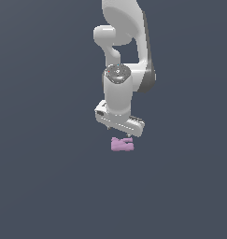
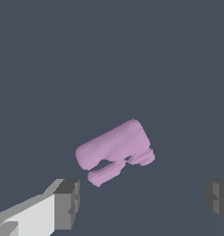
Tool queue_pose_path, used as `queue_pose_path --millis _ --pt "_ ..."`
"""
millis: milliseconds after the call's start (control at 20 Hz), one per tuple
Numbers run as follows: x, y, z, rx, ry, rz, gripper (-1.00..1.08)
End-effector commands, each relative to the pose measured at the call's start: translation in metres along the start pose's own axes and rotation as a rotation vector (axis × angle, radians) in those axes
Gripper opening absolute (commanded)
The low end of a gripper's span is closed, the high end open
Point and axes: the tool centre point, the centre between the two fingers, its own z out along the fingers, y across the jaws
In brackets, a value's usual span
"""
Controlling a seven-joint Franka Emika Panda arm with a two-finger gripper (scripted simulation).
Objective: Pick up the object and move it to a goal position.
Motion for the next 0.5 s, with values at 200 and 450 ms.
queue_pose_path --millis 200,450 --pt "-0.003 -0.004 0.013 -0.004 -0.002 0.172 1.0" --pt "-0.004 -0.006 0.023 -0.007 -0.002 0.302 1.0"
